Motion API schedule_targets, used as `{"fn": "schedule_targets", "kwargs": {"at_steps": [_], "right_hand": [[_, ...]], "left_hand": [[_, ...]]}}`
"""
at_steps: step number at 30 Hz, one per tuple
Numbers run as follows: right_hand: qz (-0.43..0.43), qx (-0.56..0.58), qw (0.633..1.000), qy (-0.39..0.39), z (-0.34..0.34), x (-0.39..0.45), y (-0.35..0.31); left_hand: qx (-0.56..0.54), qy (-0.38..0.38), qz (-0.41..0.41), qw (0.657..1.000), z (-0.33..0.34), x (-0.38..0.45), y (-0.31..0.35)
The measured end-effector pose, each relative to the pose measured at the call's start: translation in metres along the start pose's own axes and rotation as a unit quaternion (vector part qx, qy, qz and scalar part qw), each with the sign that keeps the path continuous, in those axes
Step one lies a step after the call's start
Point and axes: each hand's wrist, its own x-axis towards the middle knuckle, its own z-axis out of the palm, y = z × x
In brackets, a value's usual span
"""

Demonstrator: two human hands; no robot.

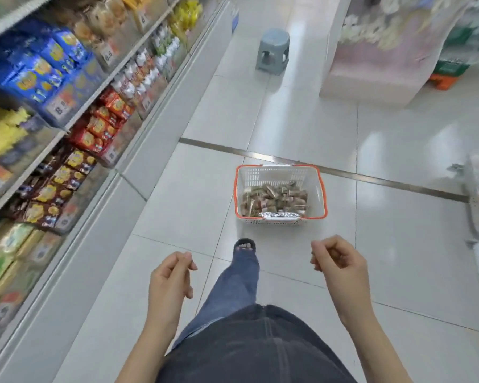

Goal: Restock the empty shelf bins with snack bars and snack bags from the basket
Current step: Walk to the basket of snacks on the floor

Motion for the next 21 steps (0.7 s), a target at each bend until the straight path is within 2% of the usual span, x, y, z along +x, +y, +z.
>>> {"fn": "schedule_targets", "kwargs": {"at_steps": [7, 12, 15, 18, 21], "right_hand": [[0.058, 0.008, 0.996, 0.067, 0.016, 0.178, 0.001], [0.138, -0.044, 0.986, 0.079, -0.009, 0.317, 0.048], [0.193, -0.135, 0.971, 0.046, -0.028, 0.404, 0.111], [0.254, -0.238, 0.938, 0.014, -0.041, 0.483, 0.203], [0.281, -0.306, 0.909, 0.012, -0.044, 0.56, 0.305]], "left_hand": [[0.051, -0.073, 0.002, 0.996, 0.1, 0.192, 0.08], [0.097, -0.087, -0.048, 0.99, 0.184, 0.34, 0.079], [0.181, -0.1, -0.082, 0.975, 0.23, 0.428, 0.034], [0.306, -0.118, -0.094, 0.94, 0.267, 0.509, -0.049], [0.333, -0.102, -0.129, 0.929, 0.306, 0.58, -0.141]]}}
